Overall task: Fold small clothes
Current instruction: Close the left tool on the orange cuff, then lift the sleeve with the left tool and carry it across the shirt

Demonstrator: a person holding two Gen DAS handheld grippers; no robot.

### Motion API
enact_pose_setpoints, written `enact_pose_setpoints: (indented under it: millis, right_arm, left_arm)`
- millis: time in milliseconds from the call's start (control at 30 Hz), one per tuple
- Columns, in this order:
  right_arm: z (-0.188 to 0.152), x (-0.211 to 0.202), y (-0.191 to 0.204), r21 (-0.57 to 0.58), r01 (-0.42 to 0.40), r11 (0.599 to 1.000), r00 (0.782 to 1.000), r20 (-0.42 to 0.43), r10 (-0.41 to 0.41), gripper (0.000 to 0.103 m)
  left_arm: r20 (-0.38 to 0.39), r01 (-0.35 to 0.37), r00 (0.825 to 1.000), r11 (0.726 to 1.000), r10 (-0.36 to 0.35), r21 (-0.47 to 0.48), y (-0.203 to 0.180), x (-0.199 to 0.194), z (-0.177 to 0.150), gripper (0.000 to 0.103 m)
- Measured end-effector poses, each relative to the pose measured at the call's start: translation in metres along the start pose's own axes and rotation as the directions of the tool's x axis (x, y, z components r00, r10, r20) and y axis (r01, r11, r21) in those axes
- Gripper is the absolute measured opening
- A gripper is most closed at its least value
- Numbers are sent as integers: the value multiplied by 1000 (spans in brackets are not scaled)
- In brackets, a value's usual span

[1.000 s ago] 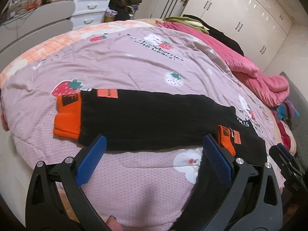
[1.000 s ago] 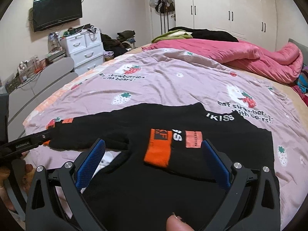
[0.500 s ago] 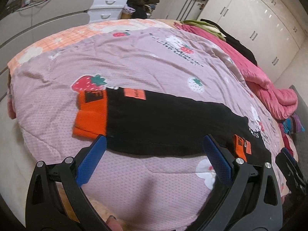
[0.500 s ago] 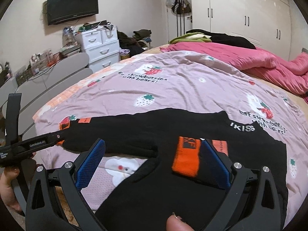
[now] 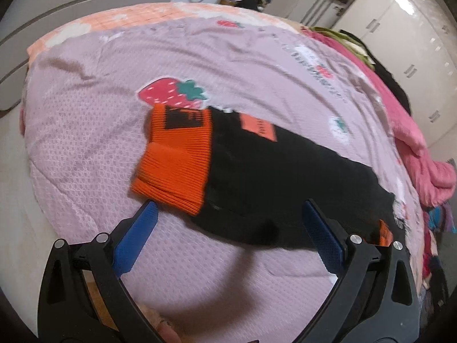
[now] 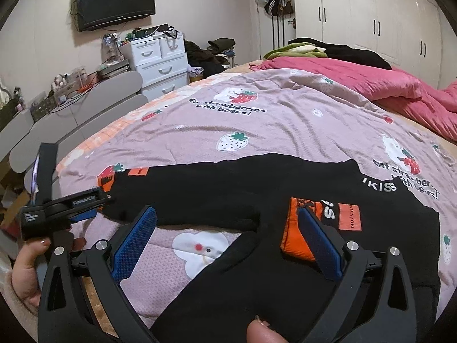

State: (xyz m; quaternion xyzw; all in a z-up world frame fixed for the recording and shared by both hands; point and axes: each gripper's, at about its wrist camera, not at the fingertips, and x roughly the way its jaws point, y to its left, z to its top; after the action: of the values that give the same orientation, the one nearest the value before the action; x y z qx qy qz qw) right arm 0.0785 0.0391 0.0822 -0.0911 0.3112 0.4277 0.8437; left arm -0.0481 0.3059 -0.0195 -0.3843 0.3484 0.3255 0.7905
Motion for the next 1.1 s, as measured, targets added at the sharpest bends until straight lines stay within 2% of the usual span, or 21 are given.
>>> enact_pose_setpoints:
  millis: [167,267,333,367,433,467,500,633,867,1100]
  right_arm:
    - [-5,-4,-6,16,5,1000,1000,2,-5,99]
    - [-9,-6,-11,29,16,999,1000,2,-16,99]
    - [-12,-7,-16,51,27,998,1000,3,-28,99]
    - [-14,-7,-20,70,29,997,1000,2,-29,99]
    - [-19,-6,-25,102,28,994,1000,-7,-27,99]
    - [-20,-6,-27,113,27,993,1000,-10,-26,99]
    - [-22,-5,-29,126,25,992,1000,-13,-23,99]
    - [-31,-8,-34,153,39,987,999,-21,-36,99]
    - [-47,-17,-61,266,56,962,998,-27,-50,99]
    - [-58,-30,-83,331,78,940,997,-16,-77,99]
  left_arm:
    - [29,9,1000,999,-8,-37,0,6,10,94]
    - [43,73,997,995,-70,-74,4,10,14,93]
    - [77,104,992,991,-97,-86,7,8,15,72]
    - [90,110,991,990,-102,-91,8,7,15,51]
    - [99,108,990,989,-99,-96,9,6,16,30]
    - [108,129,987,987,-118,-95,9,4,16,23]
    - [120,150,983,985,-139,-90,9,2,16,8]
    - [129,198,973,979,-191,-49,5,-5,15,7]
    - [167,260,952,966,-255,-6,1,-29,13,5]
    - [197,311,928,948,-318,68,-22,-59,8,5]
